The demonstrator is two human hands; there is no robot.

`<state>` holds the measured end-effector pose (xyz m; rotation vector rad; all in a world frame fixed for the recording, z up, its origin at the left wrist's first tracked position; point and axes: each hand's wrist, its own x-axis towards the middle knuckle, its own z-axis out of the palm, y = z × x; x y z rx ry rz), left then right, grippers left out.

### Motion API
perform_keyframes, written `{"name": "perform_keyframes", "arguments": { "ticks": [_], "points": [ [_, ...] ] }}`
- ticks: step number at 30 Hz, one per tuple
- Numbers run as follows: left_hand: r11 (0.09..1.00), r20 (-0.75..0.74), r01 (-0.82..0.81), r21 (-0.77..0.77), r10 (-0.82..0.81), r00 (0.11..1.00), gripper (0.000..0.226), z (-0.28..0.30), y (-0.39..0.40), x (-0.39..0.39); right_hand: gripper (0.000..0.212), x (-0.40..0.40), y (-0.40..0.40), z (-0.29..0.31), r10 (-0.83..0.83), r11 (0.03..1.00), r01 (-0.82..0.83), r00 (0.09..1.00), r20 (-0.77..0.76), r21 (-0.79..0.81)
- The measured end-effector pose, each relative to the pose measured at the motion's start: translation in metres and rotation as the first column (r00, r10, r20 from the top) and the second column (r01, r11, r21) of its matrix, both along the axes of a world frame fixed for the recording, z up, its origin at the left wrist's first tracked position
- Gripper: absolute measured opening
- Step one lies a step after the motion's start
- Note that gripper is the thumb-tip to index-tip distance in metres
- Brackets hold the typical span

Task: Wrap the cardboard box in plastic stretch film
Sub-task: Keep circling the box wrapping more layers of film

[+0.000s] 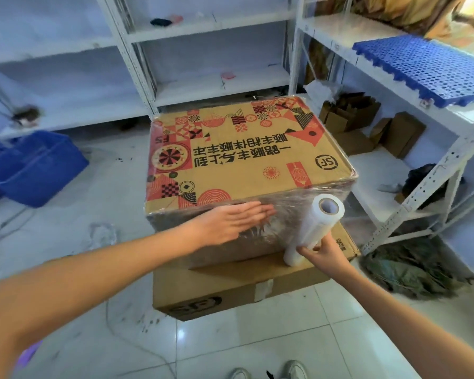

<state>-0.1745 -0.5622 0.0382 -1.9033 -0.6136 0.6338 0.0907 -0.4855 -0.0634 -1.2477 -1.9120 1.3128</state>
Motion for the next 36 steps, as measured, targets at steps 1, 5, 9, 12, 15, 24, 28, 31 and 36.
{"name": "perform_keyframes", "arguments": {
  "ticks": [1,5,9,12,15,24,28,31,36],
  "points": [
    [1.0,0.0,0.017,0.024,-0.017,1.0,0.052,0.005,-0.001,-0.004,0.07,0.0,0.001,0.0,0.012,1.0,-0.012,1.0,0.008,-0.002],
    [0.999,-0.012,-0.012,0.032,0.012,1.0,0.055,0.018,-0.009,-0.019,0.064,-0.003,-0.002,0.0,0.034,0.999,-0.034,0.999,0.005,0.021],
    [0.998,0.137,-0.042,0.044,0.036,0.99,0.06,0.021,-0.015,-0.025,0.062,-0.005,-0.005,0.001,0.014,1.0,-0.014,1.0,-0.022,0.002],
    [0.999,0.207,-0.03,0.043,0.02,0.978,0.064,0.015,-0.015,-0.012,0.057,-0.003,-0.005,0.0,-0.009,1.0,0.008,0.999,-0.04,-0.025],
    [0.999,0.107,0.012,0.04,-0.017,0.994,0.061,0.009,-0.007,0.002,0.054,-0.001,-0.007,0.0,-0.039,0.999,0.038,0.999,-0.028,-0.035],
    [0.993,0.041,-0.024,0.117,0.02,0.999,0.067,0.005,0.006,-0.015,0.05,-0.004,-0.008,-0.001,-0.047,0.998,0.044,0.995,-0.086,-0.038],
    [0.994,0.024,-0.041,0.102,0.038,0.999,0.069,0.003,0.006,-0.013,0.07,0.005,-0.002,-0.003,-0.077,0.997,0.071,0.98,-0.182,-0.043],
    [0.994,0.037,-0.042,0.099,0.039,0.999,0.071,0.003,0.005,-0.014,0.081,0.01,0.008,0.001,-0.069,0.997,0.071,0.977,-0.201,0.002],
    [0.993,0.048,-0.05,0.106,0.045,0.998,0.072,0.002,0.006,-0.013,0.09,0.015,0.016,-0.002,-0.194,0.981,0.196,0.965,-0.175,-0.005]
  ]
}}
